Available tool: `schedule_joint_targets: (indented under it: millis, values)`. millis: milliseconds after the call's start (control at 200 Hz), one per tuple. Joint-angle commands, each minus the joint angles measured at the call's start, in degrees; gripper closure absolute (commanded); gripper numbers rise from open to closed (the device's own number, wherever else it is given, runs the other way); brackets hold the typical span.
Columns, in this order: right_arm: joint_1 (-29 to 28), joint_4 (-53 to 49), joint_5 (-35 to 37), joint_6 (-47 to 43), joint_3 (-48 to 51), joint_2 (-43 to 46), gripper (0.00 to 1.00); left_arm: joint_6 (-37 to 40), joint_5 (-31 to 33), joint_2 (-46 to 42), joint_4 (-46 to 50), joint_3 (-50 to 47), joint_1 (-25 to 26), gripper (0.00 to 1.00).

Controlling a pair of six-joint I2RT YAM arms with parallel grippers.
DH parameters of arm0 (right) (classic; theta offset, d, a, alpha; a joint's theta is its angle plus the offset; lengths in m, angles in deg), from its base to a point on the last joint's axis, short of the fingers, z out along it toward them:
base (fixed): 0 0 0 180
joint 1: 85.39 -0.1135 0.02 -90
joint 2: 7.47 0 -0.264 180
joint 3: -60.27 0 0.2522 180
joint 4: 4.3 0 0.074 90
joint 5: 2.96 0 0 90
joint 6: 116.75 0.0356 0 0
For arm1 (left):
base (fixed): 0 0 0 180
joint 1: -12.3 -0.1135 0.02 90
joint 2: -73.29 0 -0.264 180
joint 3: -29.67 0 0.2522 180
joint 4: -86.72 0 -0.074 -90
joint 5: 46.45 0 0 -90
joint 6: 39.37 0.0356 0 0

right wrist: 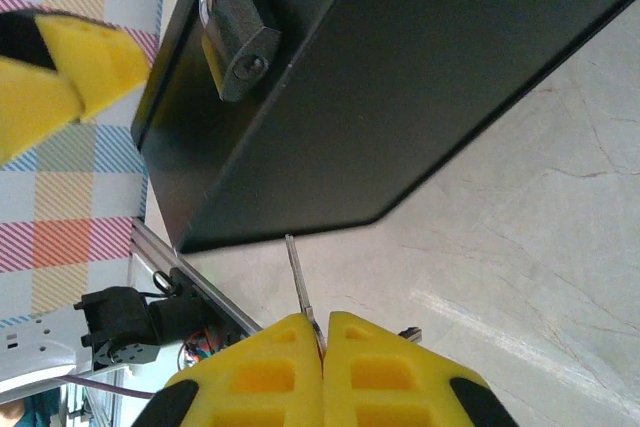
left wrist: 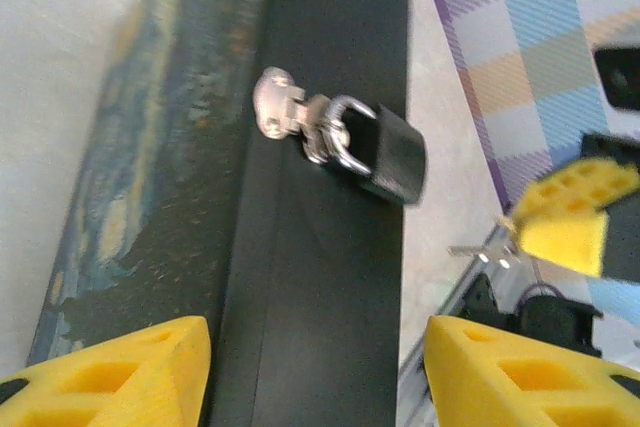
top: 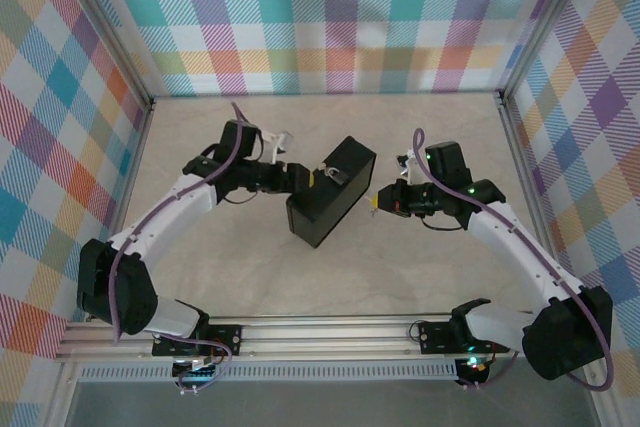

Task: Unlock the padlock with the key

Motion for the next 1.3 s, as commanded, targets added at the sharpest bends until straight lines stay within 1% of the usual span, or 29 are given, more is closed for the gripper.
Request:
schedule_joint_targets:
  millis: [0,35,70,150,205,270,360,430,495,580,630,705,775,880,1025,1160,1295]
  values:
    - [0.1,0.0,0.4,-2.1,-2.7,-0.6,0.93,-1.6,0.0,-2.2,1.2,-1.2,2.3,0.42]
    - [0.3,-0.2,0.4,-2.3,-2.9,-0.8,0.93,-1.4,0.6,-2.6,1.5,-1.0,2.4,0.42]
    - [0.5,-0.4,0.5,-2.5,-3.2,-1.0,0.93,-0.7,2.4,-2.9,2.7,-0.2,2.4,0.42]
    - [1.0,-0.5,0.4,-2.8,-3.4,-1.3,0.93,3.2,7.6,-2.7,5.9,3.1,2.4,0.41]
    - [1.4,-0.5,0.3,-3.0,-3.4,-1.4,0.93,6.5,9.9,-1.5,7.5,6.4,2.4,0.41]
    - [2.1,-0.5,0.2,-3.0,-3.5,-1.6,0.93,11.1,11.1,0.5,8.3,10.3,2.7,0.42]
    - [3.3,-0.5,0.0,-3.1,-3.4,-1.8,0.93,19.3,10.6,3.3,8.0,15.1,3.8,0.41]
    - [4.2,-0.5,-0.5,-3.1,-3.3,-1.7,0.93,28.2,8.1,5.6,8.6,18.4,4.3,0.40]
    - [4.8,-0.6,-1.0,-3.2,-3.4,-1.9,0.93,41.0,2.4,7.0,9.4,19.7,4.7,0.39]
    - [5.1,-0.7,-1.2,-3.2,-3.2,-2.1,0.93,55.0,0.3,9.0,11.8,22.2,5.4,0.36]
    - [5.2,-0.3,-1.5,-2.9,-3.0,-2.2,0.93,62.2,-1.2,11.8,16.1,26.2,5.4,0.36]
    - [5.2,1.0,-3.0,-1.5,-2.2,-2.1,0.93,74.6,-3.7,17.1,27.1,34.0,5.5,0.36]
    - [5.2,1.7,-4.8,-0.7,-1.8,-2.1,0.93,81.3,-4.3,21.1,33.3,39.8,5.6,0.35]
    - [5.3,0.7,-6.9,-0.8,-2.3,-2.7,0.93,86.7,-5.1,24.5,37.5,43.5,5.9,0.35]
    - [5.3,0.3,-9.6,-0.5,-3.2,-4.1,0.93,92.0,-5.2,26.8,40.9,44.0,6.6,0.35]
    - [5.8,0.6,-11.7,-0.1,-3.4,-5.8,0.93,93.4,-6.0,26.7,36.8,41.0,6.8,0.34]
    - [5.9,1.5,-12.7,0.6,-3.3,-7.1,0.93,93.4,-6.7,28.0,33.3,40.5,6.9,0.34]
